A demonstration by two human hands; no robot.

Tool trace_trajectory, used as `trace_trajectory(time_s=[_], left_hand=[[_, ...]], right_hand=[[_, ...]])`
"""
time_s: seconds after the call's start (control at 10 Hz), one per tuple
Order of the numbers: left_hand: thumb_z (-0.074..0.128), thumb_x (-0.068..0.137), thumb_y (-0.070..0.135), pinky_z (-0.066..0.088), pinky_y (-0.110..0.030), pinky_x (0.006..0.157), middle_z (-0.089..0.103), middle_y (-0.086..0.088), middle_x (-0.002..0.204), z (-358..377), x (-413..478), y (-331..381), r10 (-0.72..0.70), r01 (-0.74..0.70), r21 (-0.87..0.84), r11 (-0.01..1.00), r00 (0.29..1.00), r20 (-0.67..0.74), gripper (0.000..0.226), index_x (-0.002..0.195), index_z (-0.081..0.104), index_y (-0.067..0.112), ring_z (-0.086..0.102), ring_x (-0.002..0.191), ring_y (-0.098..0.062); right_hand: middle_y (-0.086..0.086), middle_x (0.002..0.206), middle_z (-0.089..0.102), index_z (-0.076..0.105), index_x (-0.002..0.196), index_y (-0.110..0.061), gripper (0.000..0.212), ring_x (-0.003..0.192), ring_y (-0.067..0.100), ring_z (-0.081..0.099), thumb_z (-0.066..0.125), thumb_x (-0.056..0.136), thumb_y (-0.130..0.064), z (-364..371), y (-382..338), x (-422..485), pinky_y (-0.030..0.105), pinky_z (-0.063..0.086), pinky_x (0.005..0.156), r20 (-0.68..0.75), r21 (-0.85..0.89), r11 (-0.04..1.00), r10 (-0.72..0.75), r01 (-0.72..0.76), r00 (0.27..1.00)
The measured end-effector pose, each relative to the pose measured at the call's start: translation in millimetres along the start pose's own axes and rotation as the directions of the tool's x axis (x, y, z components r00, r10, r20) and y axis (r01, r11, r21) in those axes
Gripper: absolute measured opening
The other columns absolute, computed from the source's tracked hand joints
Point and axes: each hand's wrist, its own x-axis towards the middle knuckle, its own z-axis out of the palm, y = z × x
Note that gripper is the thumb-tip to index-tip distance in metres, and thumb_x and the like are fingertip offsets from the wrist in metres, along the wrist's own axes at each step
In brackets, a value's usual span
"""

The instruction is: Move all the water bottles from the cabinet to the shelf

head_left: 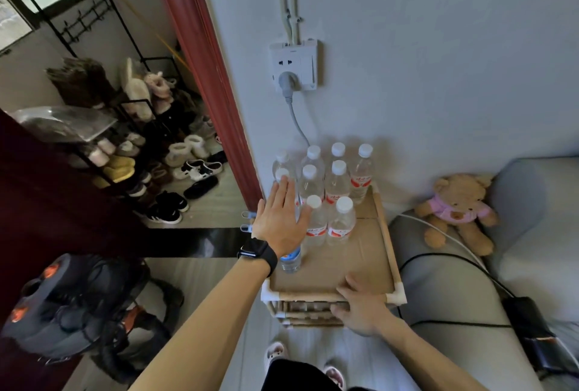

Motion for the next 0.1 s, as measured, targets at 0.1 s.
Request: trace_trajectory(time_s=[0.1], left_hand=[[0.027, 0.103, 0.052, 0.005, -0.042, 0.123, -0.006, 0.003, 0.165, -7.4, -0.6, 3.3, 0.003, -0.002, -0.032, 1.0, 0.999, 0.033, 0.07, 0.158, 0.0, 0.017, -0.005, 0.151, -0.014]], right_hand=[[-0.001, 0.124, 0.066, 0.064, 0.123, -0.015, 0.047, 0.122, 0.026, 0.057, 0.047, 0.099, -0.052, -69.7, -8.6, -11.0, 0.029, 0.043, 0.092, -0.08, 0.251, 0.965, -0.06, 0.078, 0.995]])
